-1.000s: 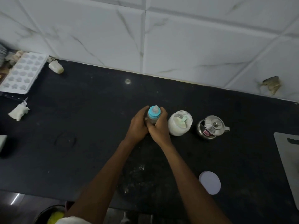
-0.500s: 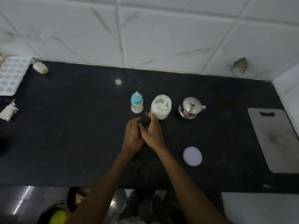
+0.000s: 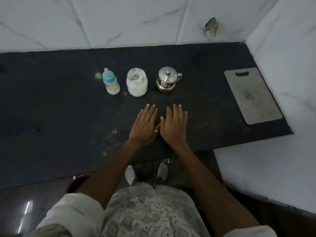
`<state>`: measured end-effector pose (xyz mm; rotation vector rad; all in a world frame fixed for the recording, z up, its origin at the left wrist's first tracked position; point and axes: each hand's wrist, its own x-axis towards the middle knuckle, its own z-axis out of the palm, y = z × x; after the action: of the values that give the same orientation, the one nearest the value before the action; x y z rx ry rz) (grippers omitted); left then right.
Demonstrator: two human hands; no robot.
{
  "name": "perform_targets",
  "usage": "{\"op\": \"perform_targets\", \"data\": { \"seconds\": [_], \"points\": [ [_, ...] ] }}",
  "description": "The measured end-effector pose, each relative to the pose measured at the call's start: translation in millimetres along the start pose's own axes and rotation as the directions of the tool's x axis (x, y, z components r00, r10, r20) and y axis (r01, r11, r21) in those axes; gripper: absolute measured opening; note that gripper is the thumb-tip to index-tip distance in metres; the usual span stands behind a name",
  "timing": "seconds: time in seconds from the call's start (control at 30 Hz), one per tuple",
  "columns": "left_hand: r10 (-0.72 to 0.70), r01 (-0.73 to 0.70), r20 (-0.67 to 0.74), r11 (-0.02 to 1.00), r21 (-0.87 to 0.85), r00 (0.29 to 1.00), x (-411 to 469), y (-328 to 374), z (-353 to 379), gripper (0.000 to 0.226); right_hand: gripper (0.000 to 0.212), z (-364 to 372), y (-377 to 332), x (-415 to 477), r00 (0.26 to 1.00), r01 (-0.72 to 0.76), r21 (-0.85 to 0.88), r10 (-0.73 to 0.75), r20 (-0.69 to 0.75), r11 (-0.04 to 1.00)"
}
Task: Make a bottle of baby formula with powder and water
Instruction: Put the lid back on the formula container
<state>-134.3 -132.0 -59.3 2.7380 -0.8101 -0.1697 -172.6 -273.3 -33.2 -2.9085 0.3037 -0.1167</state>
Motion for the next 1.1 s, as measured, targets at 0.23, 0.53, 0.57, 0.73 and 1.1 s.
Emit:
{"op": "perform_targets", "data": {
  "seconds": [0.23, 0.53, 0.57, 0.73, 1.1],
  "points": [
    [-0.031, 0.032, 0.046, 0.999, -0.021, 0.998, 10, 0, 0, 0.067, 0.058, 4, 13, -10, 0.968, -0.156, -0.052, 0.163, 0.188, 0.986],
    [-0.06, 0.062, 0.035, 0.995, -0.073, 0.998, 18, -3, -3, 0.065, 0.055, 1, 0, 1, 0.975, -0.136, 0.043, 0.126, 0.181, 0.99],
    [-0.07, 0.07, 0.009, 0.993, -0.091, 0.998, 19, -3, -6, 0.064, 0.056, -3, -3, 7, 0.984, -0.1, 0.055, 0.09, 0.156, 0.993],
    [-0.161, 0.131, -0.217, 0.981, -0.146, 0.963, 30, -13, -36, 0.064, 0.056, -30, -30, 55, 0.998, 0.058, 0.1, -0.059, 0.007, 0.993],
    [-0.2, 0.124, -0.369, 0.968, -0.219, 0.908, 65, -49, -94, 0.082, 0.062, -74, -100, 143, 0.94, 0.338, 0.146, -0.342, 0.001, 0.93]
  ]
}}
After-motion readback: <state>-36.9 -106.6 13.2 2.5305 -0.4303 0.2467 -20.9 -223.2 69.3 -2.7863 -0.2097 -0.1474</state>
